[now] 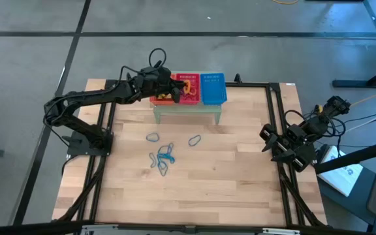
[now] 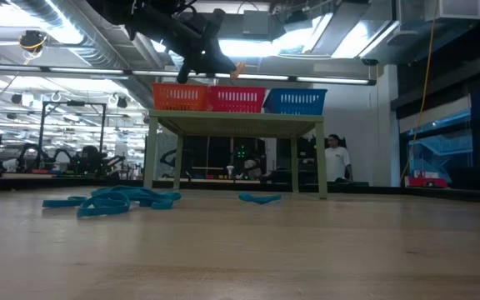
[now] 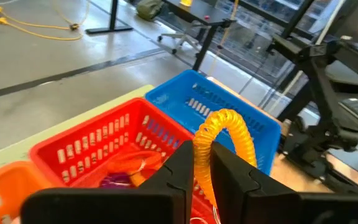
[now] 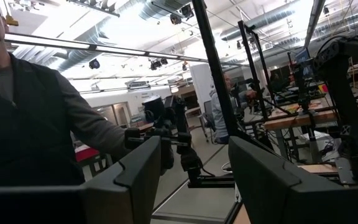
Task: Pick & Place Office Desk Supplies
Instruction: Put the yellow spring keychain into the red bin on the shelf, then put the blue rubber band into the blue bin on the shelf
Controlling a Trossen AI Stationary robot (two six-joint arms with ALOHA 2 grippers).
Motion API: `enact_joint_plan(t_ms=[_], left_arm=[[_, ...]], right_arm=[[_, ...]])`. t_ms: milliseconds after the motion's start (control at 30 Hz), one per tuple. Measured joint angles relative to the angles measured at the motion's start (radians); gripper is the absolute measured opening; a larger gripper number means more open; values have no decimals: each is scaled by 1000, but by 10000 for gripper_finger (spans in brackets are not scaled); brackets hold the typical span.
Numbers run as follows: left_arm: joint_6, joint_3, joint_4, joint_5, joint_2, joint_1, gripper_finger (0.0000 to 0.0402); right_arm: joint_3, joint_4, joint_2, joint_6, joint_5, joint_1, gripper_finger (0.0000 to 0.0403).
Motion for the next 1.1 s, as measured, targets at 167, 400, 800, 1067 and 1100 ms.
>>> enact_joint_plan(t_ms=[167, 400, 800, 1067, 1100], left_arm=[[-24, 0, -2, -30, 0, 1, 82], [-47, 0, -10, -30, 0, 3, 147], [-147, 1, 362, -49, -29, -92, 186], [7, 1, 278, -209, -119, -348, 164], [20, 1, 263, -232, -126, -384, 163]], right_arm=[[0, 0, 0, 0, 0, 0, 192], [0, 0, 0, -8, 1, 0, 192], [0, 0, 0, -9, 0, 0, 192], [0, 98, 12, -7, -160, 0, 192], [0, 131, 17, -28, -198, 0, 192]])
